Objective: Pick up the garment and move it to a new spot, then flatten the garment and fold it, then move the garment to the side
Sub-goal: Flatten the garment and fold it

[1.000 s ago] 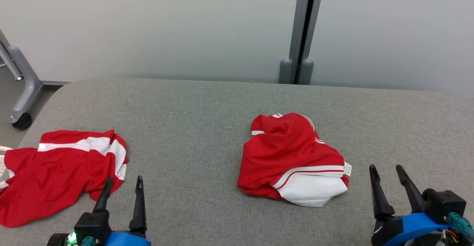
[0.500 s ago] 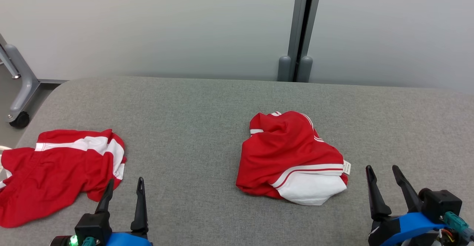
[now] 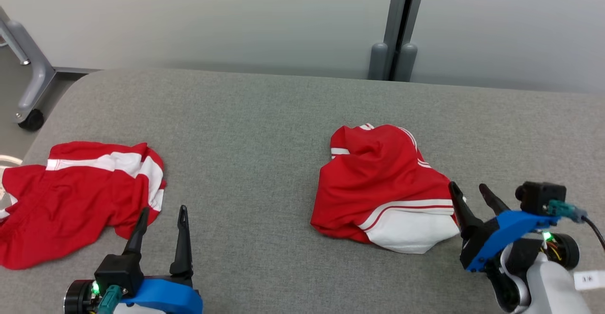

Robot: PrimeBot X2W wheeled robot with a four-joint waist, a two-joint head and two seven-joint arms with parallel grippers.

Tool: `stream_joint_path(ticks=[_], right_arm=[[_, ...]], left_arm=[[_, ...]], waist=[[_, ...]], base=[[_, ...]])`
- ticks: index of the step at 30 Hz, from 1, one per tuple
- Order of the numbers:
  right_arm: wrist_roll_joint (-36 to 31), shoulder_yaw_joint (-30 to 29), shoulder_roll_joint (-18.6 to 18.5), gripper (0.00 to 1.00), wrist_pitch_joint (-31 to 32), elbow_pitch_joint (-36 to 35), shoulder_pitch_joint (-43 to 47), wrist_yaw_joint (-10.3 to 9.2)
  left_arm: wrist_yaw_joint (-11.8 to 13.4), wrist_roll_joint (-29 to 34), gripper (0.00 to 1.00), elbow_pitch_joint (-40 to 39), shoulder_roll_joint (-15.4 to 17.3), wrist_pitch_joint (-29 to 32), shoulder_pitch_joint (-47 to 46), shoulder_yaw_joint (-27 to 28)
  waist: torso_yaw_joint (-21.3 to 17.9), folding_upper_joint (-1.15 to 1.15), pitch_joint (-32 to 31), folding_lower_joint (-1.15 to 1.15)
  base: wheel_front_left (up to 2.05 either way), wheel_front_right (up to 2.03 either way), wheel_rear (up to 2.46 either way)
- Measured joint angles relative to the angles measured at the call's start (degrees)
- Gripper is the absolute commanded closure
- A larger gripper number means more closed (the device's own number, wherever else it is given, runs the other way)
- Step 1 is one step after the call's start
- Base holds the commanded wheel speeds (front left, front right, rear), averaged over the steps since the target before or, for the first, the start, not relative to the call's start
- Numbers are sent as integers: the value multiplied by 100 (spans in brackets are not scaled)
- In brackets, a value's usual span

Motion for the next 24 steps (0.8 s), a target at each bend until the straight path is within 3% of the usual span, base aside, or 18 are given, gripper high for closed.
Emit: stream_joint_path(ticks=[3,8,21,22,23,24], right_arm=[[-29,-134,1,0,600,460,-442,0],[-255,-444,-2,0,1036,1217,-1049,0],[-145,-335,-14,0,745,2664,-1569,0],[-91,-249,-19,7,736,2733,-1624,0],[-3,-166,-19,68,708,2809,-1679,0],[16,-49,-19,100,672,2853,-1717,0]], left_arm=[[-34,-4,0,-75,-65,1,-63,10],[-91,49,0,-121,-92,1,-136,4],[-152,101,0,-152,-86,0,-159,-1],[-153,101,0,-153,-83,0,-164,-5],[-154,102,0,-153,-78,0,-166,-11],[-154,104,0,-152,-69,0,-169,-10]], waist=[[95,0,129,0],[287,0,286,1],[506,0,421,0],[513,0,427,0],[519,0,431,0],[524,0,433,0]], base=[[0,0,0],[0,0,0],[0,0,0],[0,0,0],[0,0,0],[0,0,0]])
